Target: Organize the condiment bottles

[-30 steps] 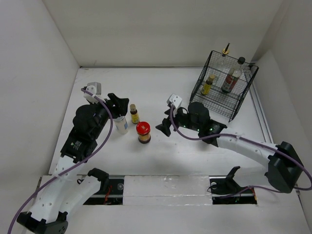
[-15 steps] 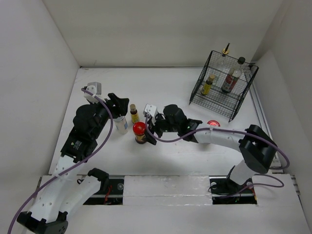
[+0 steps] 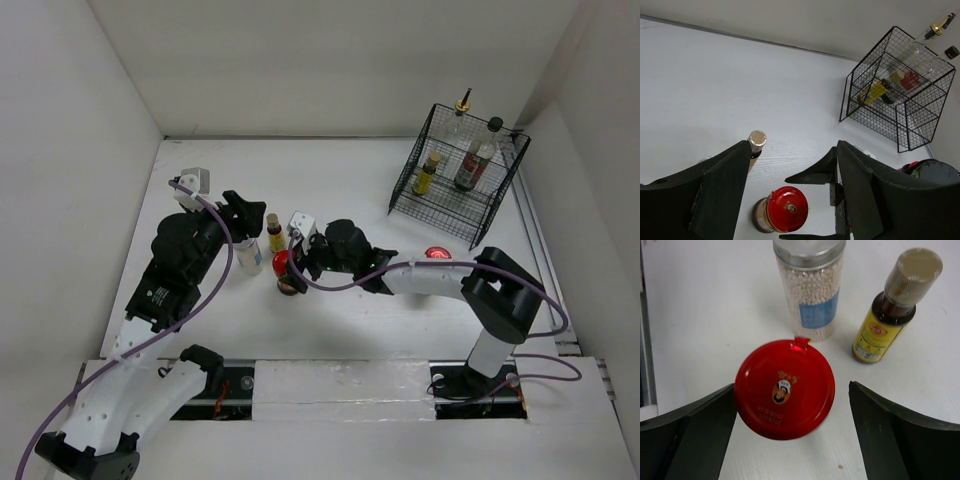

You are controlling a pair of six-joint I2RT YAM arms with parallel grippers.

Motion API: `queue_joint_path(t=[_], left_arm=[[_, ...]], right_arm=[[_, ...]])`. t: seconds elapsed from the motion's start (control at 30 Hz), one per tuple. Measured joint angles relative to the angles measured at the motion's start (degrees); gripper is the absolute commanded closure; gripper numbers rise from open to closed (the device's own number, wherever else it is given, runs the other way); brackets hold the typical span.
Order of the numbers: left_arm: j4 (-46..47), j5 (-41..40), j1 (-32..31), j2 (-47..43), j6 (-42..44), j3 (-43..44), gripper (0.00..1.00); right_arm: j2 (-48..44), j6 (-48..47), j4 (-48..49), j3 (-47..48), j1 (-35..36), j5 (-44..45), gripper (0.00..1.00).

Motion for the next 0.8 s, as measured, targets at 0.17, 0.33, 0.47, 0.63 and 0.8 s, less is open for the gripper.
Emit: queue_joint_path(t=[0.17,0.33,0.47,0.63,0.8], left_arm=[[0.02,0.09,0.00,0.00,0.00,0.00,0.36],[0.02,0.17,0.00,0.00,0.00,0.00,0.36],[0.02,0.39,0.00,0.00,0.00,0.00,0.36],[0.02,0.59,0.00,0.00,0.00,0.00,0.36],[0.02,0.76,0.02,0.00,0.00,0.00,0.36]], right_arm=[[1.51,2.54,5.55,0.00,0.39,0.33,0.14],[3.52,4.17,8.63,-0.07,0.57,0.83,0.39],[3.19,4.98,10.38,-0.81,0.55,1.79,0.50],[-2.82,6.14,6.47,-4.24,0.57,4.72,0.55],[-15.91,6.47,-2.64,-5.62,-0.04,11.41,0.57]])
